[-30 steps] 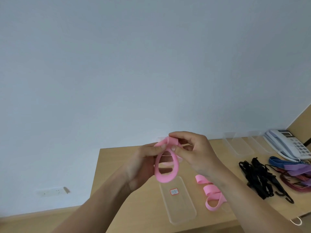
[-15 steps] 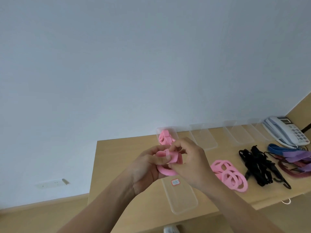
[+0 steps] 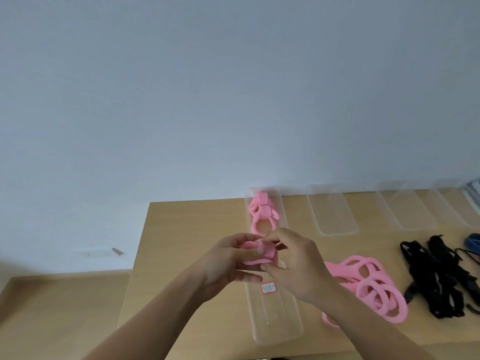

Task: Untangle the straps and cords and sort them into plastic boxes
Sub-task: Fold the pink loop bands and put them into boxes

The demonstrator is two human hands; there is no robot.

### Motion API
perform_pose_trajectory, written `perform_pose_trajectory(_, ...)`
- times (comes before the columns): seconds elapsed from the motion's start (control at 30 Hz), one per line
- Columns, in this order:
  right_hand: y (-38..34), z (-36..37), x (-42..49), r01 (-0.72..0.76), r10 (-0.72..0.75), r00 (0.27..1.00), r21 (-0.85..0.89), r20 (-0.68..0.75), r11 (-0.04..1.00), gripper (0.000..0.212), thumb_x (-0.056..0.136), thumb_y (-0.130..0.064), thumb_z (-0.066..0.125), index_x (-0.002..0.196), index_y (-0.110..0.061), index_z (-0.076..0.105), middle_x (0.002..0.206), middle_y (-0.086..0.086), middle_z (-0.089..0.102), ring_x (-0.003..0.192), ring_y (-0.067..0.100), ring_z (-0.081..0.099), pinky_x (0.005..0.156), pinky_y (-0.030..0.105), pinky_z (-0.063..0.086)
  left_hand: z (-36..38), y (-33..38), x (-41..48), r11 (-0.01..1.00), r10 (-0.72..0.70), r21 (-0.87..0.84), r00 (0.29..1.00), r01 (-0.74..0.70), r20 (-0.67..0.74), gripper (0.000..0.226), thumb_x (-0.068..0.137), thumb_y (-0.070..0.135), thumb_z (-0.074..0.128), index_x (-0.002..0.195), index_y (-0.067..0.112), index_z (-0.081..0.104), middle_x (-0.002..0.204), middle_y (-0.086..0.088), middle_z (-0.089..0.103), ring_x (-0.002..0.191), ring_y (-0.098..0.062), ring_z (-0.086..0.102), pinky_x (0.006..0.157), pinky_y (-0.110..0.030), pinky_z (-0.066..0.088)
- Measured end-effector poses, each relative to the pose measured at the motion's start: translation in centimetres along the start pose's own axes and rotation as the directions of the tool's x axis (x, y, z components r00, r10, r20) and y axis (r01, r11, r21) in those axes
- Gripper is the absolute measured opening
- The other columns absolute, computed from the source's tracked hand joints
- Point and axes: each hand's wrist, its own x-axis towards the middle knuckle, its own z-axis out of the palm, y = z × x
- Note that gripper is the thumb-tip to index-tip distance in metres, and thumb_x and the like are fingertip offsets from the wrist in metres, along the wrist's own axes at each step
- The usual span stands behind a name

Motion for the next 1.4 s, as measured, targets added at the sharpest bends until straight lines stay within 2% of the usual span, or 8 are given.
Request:
perform_pose_trajectory(0.1,3.3,-0.5,1.5,-0.039,0.042,0.999,-0.073,0.032,0.997,0.050,0.060,-0.011,0.088,0.096,-0.033,0.060,0.091,-0.016,0.064,0.079,0.008,0.061,0.066,0.020,0.048,-0.3,-0.3,2.4,0.987,-0.027,0.152,0.983,0.055,-0.180,0.034,0.089,0.040,0.077,0.117,0.021,0.075,0.117,-0.006,0.076,0.104,-0.031,0.075,0.080,-0.040,0.064)
perform_pose_trajectory(0.23,7.0,-0.5,5.5,-0.033,0.045,0.996,-0.152,0.082,0.988,0.048,0.060,-0.006,0.090,0.097,-0.020,0.063,0.092,-0.012,0.057,0.078,0.013,0.054,0.065,0.008,0.033,-0.9,-1.1,7.0,0.952,0.059,0.281,0.829,0.121,-0.557,0.018,0.097,0.028,0.071,0.109,0.016,0.070,0.109,-0.007,0.072,0.094,-0.025,0.071,0.075,-0.037,0.061)
perform_pose_trajectory(0.53,11.3,2.2,10.4,0.085,0.048,0.910,-0.299,0.412,0.950,0.038,0.083,-0.018,0.078,0.117,-0.023,0.062,0.118,-0.005,0.065,0.097,0.017,0.062,0.075,0.029,0.053,-0.4,-2.4,11.6,0.969,-0.027,0.158,0.717,0.190,-0.696,0.008,0.096,0.010,0.067,0.104,0.008,0.068,0.094,-0.013,0.073,0.065,-0.022,0.075,0.053,-0.028,0.054)
perform_pose_trajectory(0.77,12.7,1.0,11.2,0.261,-0.057,0.880,-0.380,0.471,0.887,0.041,0.081,-0.042,0.078,0.120,-0.031,0.070,0.131,-0.005,0.056,0.122,0.023,0.041,0.105,0.034,0.040,-0.3,-2.7,11.8,0.981,-0.027,0.113,0.692,0.156,-0.721,0.008,0.095,0.006,0.069,0.103,0.005,0.069,0.082,-0.009,0.072,0.062,-0.019,0.072,0.052,-0.027,0.055)
perform_pose_trajectory(0.87,12.4,0.0,11.7,0.247,-0.043,0.876,-0.371,0.481,0.895,0.041,0.085,-0.054,0.068,0.123,-0.038,0.067,0.132,-0.004,0.053,0.119,0.025,0.040,0.105,0.037,0.038,0.1,-2.4,11.8,0.983,-0.031,0.101,0.690,0.151,-0.723,0.007,0.096,0.005,0.068,0.103,0.005,0.069,0.081,-0.007,0.071,0.062,-0.017,0.071,0.055,-0.027,0.058)
perform_pose_trajectory(1.0,11.5,-0.8,9.7,0.172,-0.100,0.961,-0.276,0.257,0.945,0.027,0.086,-0.029,0.075,0.112,-0.027,0.073,0.107,0.005,0.061,0.102,0.029,0.051,0.089,0.039,0.048,0.6,-2.2,11.4,0.960,0.046,0.219,0.672,0.175,-0.739,0.019,0.094,0.008,0.069,0.113,0.008,0.069,0.096,-0.006,0.072,0.074,-0.020,0.070,0.071,-0.036,0.063)
perform_pose_trajectory(1.17,12.2,-2.2,4.5,0.059,-0.043,0.997,-0.293,0.059,0.954,0.026,0.078,-0.022,0.084,0.101,-0.012,0.075,0.087,0.007,0.062,0.087,0.033,0.056,0.075,0.038,0.052,2.5,-3.7,8.7,0.702,0.414,0.675,0.641,0.228,-0.647,0.032,0.091,0.017,0.073,0.123,0.021,0.067,0.116,0.007,0.060,0.098,-0.015,0.063,0.085,-0.031,0.049)
perform_pose_trajectory(1.4,12.2,-3.8,-6.4,-0.119,0.148,0.988,-0.422,0.036,0.899,0.034,0.082,-0.026,0.080,0.112,-0.012,0.073,0.107,0.008,0.066,0.104,0.030,0.055,0.088,0.040,0.048,6.9,-9.3,4.3,0.514,0.602,0.858,0.720,-0.018,-0.346,0.025,0.089,0.004,0.072,0.112,0.013,0.076,0.115,-0.003,0.068,0.106,-0.024,0.064,0.090,-0.044,0.055)
